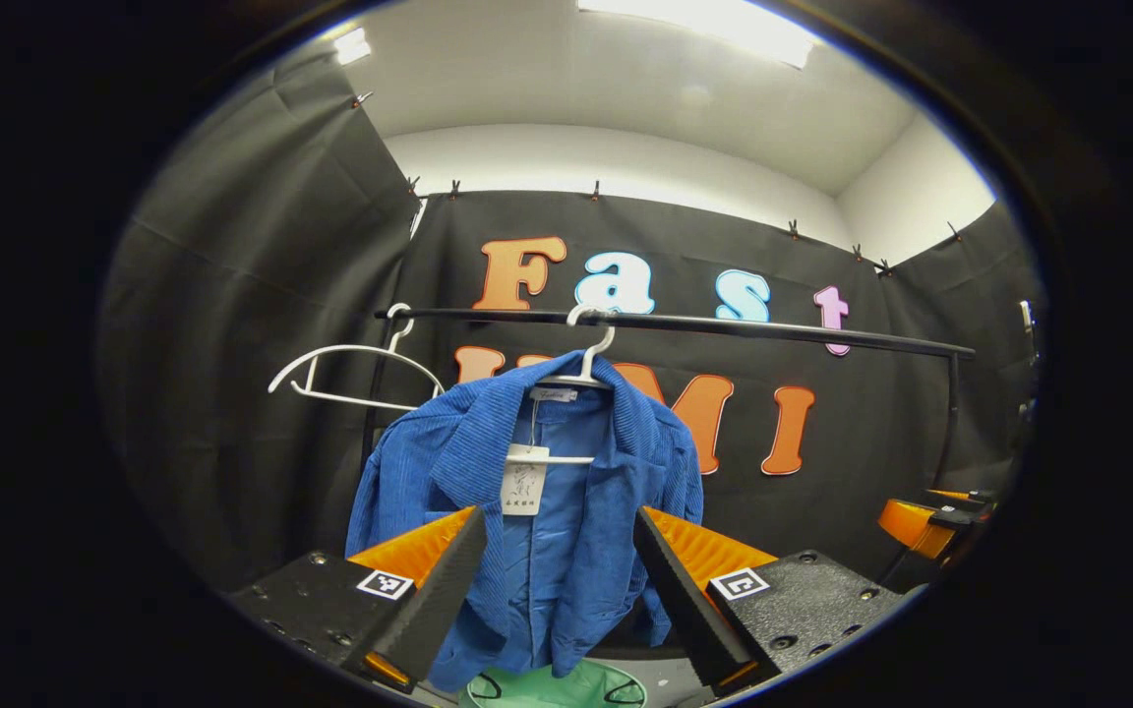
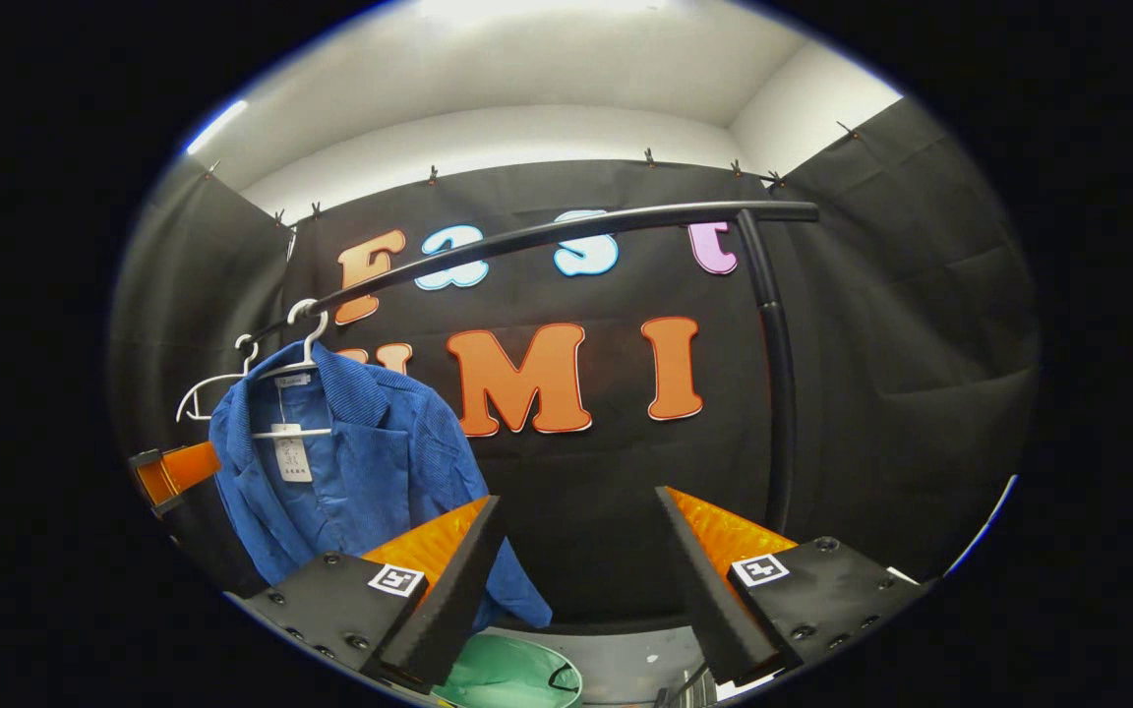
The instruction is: Grasp the clothes on the hanger with both hands and then place them into the laundry hamper below.
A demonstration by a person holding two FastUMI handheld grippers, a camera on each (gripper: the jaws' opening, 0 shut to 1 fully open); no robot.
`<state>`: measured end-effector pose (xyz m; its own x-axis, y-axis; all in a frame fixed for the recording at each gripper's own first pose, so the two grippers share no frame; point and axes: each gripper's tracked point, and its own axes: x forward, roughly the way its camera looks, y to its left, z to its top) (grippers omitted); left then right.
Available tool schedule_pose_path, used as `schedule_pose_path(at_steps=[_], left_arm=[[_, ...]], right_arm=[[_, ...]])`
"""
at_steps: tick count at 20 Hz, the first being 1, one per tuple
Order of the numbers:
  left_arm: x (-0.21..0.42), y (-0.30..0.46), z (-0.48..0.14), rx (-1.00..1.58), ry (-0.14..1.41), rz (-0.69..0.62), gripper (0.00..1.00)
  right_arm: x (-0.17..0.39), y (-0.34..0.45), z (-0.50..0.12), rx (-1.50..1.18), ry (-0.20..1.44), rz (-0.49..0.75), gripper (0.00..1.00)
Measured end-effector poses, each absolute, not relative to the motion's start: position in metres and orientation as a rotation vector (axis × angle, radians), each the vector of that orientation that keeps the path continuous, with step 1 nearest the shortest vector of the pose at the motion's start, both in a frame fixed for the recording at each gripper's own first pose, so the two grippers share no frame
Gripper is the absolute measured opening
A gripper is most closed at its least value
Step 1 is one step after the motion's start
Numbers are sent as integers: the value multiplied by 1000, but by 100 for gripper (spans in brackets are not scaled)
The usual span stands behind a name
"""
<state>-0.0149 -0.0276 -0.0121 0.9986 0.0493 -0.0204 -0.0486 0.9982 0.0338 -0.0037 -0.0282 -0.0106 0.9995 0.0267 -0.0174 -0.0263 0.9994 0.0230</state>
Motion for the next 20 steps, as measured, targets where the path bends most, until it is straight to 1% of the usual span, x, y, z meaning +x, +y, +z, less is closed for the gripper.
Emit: schedule_pose_path(at_steps=[5,6,7,8,9,11,12,14,15,16,17,18,19,20], left_arm=[[-6,-8,-36,40,83,80,95],[-2,-3,-43,36,102,85,98],[2,1,-48,32,116,88,95],[6,4,-50,29,120,85,95],[13,9,-53,27,122,84,92],[25,19,-58,26,129,95,92],[30,25,-61,24,136,100,95],[38,34,-66,20,147,99,95],[42,38,-69,19,151,96,95],[46,41,-72,19,158,93,95],[48,45,-75,22,167,92,92],[50,49,-78,23,176,92,92],[53,52,-82,22,185,92,95],[55,54,-85,17,193,90,92]], right_arm=[[6,-7,-21,16,42,52,98],[9,-4,-22,11,47,55,98],[12,0,-23,9,49,56,98],[16,5,-23,7,49,56,98],[19,10,-24,6,47,58,98],[27,24,-26,3,48,74,98],[32,30,-28,6,50,81,98],[43,49,-35,20,63,111,98],[48,61,-39,29,71,134,94],[53,72,-43,36,81,156,98],[58,82,-47,40,89,173,98],[62,92,-50,40,93,188,98],[66,101,-53,36,96,201,98],[71,110,-54,32,97,214,98]])
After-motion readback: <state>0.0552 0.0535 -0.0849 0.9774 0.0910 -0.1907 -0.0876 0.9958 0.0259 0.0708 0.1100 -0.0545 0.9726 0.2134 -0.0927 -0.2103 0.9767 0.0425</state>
